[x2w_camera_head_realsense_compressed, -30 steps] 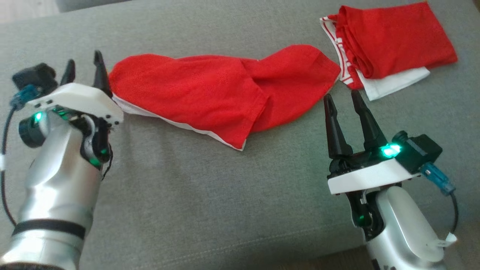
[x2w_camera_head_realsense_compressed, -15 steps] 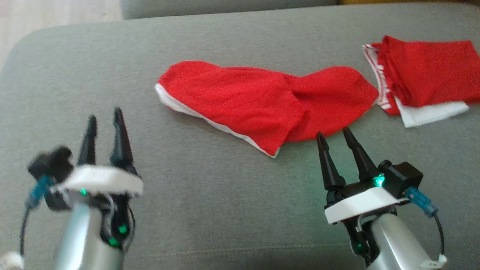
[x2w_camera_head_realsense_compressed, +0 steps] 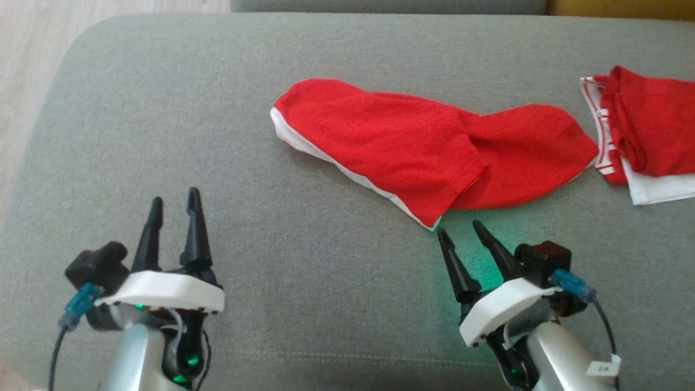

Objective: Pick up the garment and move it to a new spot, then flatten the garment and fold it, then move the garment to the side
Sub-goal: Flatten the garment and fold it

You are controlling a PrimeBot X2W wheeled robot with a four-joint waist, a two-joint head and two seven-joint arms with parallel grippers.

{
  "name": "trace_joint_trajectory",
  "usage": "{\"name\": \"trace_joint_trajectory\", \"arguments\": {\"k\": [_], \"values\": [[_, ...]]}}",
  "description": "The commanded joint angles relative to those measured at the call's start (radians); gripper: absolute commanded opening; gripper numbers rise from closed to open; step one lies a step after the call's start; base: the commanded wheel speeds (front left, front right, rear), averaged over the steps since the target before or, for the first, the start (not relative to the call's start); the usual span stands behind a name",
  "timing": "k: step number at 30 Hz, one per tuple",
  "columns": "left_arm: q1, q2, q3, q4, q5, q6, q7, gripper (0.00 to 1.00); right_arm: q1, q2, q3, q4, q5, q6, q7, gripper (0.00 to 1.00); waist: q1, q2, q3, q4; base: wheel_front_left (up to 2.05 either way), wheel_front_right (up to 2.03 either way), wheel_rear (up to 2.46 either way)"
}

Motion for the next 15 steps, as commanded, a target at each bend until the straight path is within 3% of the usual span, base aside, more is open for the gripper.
{"name": "trace_joint_trajectory", "arguments": {"k": [1, 7, 15], "values": [[-0.041, 0.007, 0.015, -0.025, -0.004, -0.003, -0.006, 1.0, -0.033, 0.002, 0.024, -0.005, 0.006, 0.007, 0.017, 1.0, 0.0, 0.0, 0.013, 0.013, 0.0, 0.0, 0.0], [-0.057, 0.007, -0.017, -0.021, -0.032, 0.009, -0.006, 1.0, -0.08, 0.003, 0.044, 0.081, 0.061, 0.007, 0.058, 1.0, 0.0, 0.0, 0.041, 0.037, 0.0, 0.0, 0.0], [-0.081, 0.007, -0.049, -0.018, -0.044, 0.019, -0.006, 1.0, -0.15, 0.004, 0.056, 0.176, 0.072, 0.007, 0.028, 1.0, 0.0, 0.0, 0.071, 0.067, 0.0, 0.0, 0.0]]}}
